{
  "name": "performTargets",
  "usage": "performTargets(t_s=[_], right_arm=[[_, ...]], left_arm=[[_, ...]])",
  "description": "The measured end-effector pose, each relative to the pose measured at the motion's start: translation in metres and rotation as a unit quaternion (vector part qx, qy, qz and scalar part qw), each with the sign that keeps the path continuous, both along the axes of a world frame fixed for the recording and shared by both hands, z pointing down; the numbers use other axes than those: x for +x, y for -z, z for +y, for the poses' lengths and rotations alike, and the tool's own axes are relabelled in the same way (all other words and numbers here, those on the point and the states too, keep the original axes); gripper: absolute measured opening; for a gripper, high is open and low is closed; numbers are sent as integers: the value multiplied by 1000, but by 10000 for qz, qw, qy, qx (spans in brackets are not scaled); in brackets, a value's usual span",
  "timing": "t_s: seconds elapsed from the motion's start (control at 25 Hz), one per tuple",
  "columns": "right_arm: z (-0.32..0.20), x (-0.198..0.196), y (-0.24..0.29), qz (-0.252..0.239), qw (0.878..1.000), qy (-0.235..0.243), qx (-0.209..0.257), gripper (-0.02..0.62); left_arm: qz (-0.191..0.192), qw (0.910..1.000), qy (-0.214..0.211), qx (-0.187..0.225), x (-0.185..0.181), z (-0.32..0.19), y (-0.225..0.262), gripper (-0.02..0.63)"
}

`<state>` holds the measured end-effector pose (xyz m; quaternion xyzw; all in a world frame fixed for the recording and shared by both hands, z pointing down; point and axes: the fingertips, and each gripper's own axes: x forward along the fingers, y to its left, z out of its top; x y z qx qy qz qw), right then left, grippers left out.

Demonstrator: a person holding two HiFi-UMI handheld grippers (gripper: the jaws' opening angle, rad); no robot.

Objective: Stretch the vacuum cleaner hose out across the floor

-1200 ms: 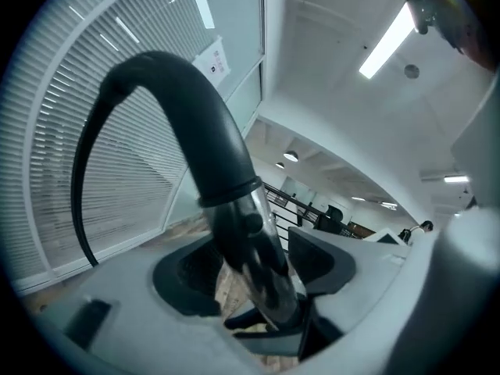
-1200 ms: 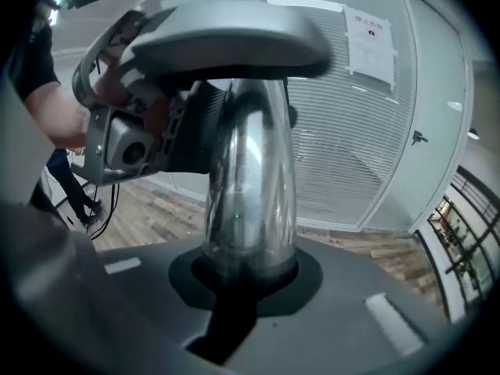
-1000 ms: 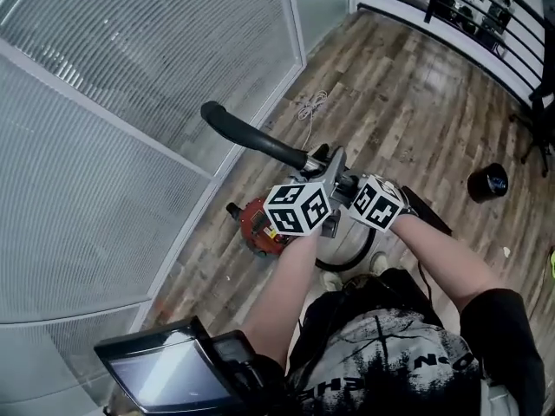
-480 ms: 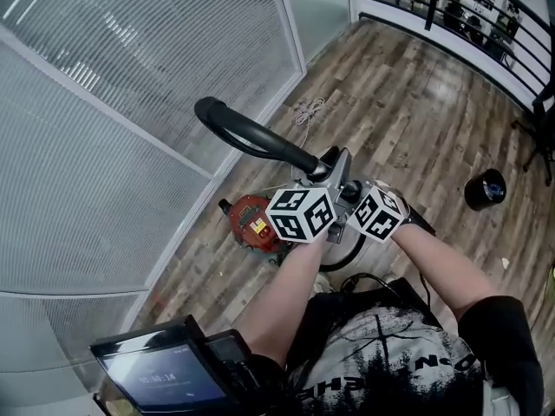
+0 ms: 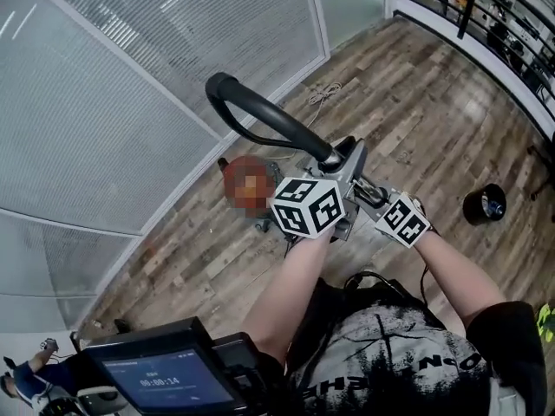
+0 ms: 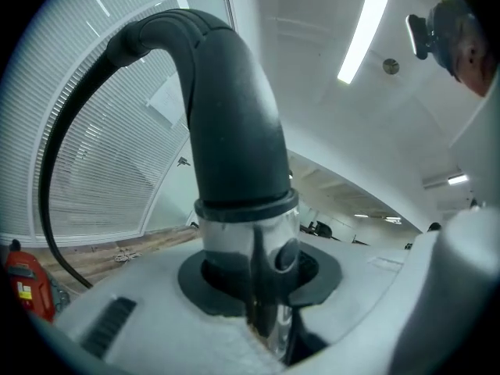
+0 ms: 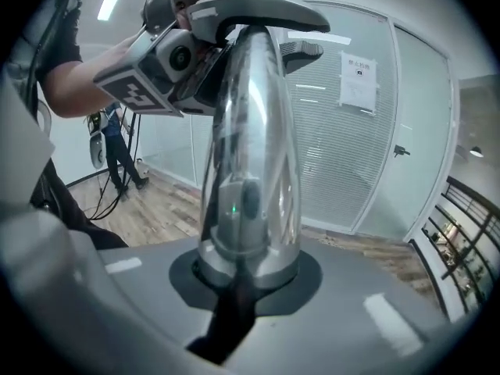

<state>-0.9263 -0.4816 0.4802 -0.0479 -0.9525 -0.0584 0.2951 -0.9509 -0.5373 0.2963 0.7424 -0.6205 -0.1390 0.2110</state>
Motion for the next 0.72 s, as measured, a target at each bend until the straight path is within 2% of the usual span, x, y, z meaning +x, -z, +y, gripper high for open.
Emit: performTargets(t_s=[0.12, 0.4, 0.72], right_arm=[[18, 41, 11, -151, 9996, 66, -232, 49], [54, 72, 30, -362, 9991, -118, -160, 51], [98, 120, 42, -439, 9954, -840, 140, 51]], left_arm=[[11, 9999, -125, 99, 44, 9, 11, 95], [-224, 9970, -679, 283, 90, 47, 33, 92], [-157, 9877, -1362, 759, 147, 102, 51, 87]])
